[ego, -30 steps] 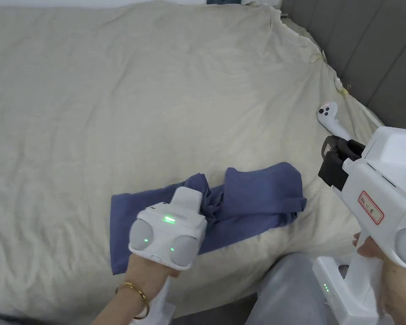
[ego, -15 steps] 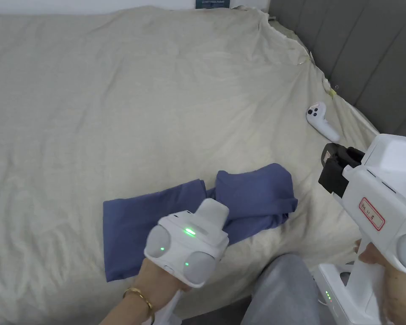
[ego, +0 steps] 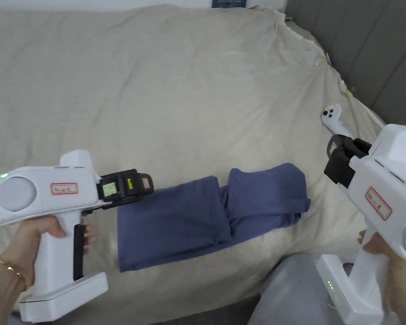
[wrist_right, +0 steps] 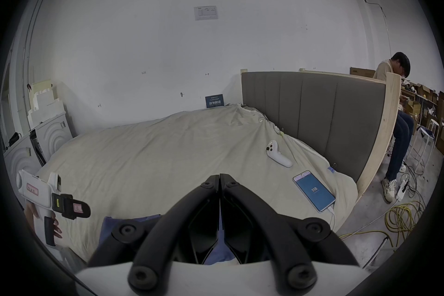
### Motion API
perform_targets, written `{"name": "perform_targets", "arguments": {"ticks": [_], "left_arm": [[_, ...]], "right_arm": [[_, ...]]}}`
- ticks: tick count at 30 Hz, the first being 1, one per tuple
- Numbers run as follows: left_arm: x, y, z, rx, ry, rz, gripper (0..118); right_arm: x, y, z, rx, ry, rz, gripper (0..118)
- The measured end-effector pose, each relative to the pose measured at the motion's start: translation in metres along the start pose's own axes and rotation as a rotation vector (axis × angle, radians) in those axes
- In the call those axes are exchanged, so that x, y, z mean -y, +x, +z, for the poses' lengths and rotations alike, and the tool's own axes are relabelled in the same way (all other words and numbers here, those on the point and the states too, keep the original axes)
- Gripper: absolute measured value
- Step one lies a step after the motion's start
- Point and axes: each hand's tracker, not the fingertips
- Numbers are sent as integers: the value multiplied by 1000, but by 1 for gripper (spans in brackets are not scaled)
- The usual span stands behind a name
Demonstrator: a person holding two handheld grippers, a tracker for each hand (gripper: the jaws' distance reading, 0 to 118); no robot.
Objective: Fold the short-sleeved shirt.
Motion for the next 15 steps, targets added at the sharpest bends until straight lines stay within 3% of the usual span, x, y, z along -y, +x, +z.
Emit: {"name": "perform_targets", "arguments": {"ticks": [6,11,15], "left_arm": [[20,-46,-13,34,-84,187,118],[31,-48,-29,93,-82,202,118],[24,-48,-36,190,-95,301,118]], "right_arm": [[0,-7,-6,-15,-17,7,0],[0,-12,-9,-19,-26,26,0],[2,-12,-11,-22,-41,22,0]]}}
